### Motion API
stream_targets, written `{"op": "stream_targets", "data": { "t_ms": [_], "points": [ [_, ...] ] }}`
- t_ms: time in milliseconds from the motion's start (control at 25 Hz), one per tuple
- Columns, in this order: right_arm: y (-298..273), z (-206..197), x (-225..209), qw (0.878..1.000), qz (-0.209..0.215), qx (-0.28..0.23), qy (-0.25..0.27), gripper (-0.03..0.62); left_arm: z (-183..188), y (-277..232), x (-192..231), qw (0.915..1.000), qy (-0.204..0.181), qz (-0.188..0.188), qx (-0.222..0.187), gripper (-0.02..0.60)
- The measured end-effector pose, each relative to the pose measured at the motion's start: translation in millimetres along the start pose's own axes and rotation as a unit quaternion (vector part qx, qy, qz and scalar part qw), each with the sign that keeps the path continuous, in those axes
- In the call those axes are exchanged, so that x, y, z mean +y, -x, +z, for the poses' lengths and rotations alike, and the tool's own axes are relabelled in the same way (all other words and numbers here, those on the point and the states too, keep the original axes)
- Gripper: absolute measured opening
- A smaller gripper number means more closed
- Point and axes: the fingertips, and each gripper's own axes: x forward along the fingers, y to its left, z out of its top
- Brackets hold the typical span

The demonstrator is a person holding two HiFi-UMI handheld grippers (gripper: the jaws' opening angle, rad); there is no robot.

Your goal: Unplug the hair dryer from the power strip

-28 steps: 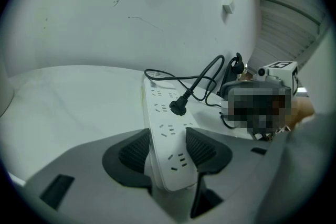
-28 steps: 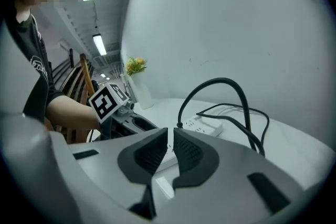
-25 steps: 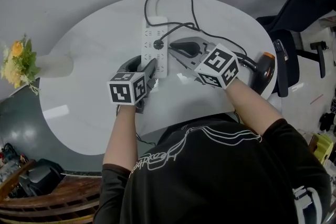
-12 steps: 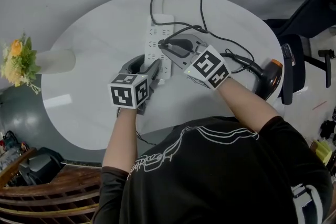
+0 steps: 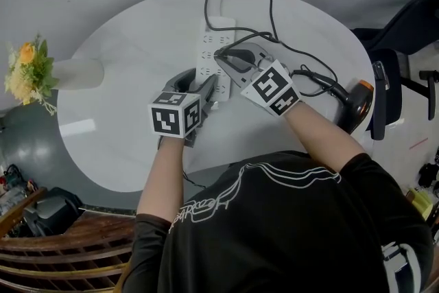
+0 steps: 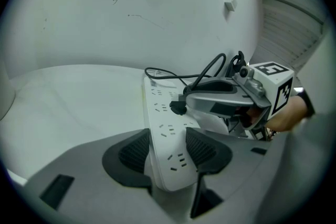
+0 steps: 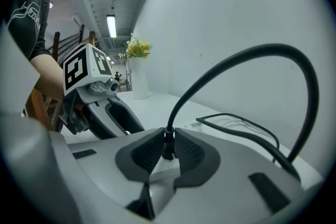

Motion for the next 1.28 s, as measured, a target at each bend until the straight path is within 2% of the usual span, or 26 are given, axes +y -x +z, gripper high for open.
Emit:
{"op": "stream_targets", "data": {
  "t_ms": [480, 680, 920, 1280],
  "points": [
    [1.4, 2.4, 2.8, 0.998, -0.025, 0.014, 0.055, 0.026, -0.1, 0.3, -0.3, 0.9999, -0.006, 0.007, 0.008, 0.219],
    [1.8, 0.5, 0.8, 1.000, -0.006, 0.023, 0.020, 0.026, -0.4, 0.5, -0.7, 1.0000, -0.004, 0.006, 0.006, 0.219],
    [2.4, 1.0, -6.0, 0.999, 0.005, 0.007, -0.037, 0.026, 0.4, 0.9, -0.8, 1.0000, -0.004, 0.006, 0.002, 0.218],
    [2.2, 0.8, 2.7, 0.998, -0.027, 0.031, 0.048, 0.025, 0.2, -0.6, -1.0, 1.0000, -0.001, 0.008, -0.002, 0.219]
  ]
}}
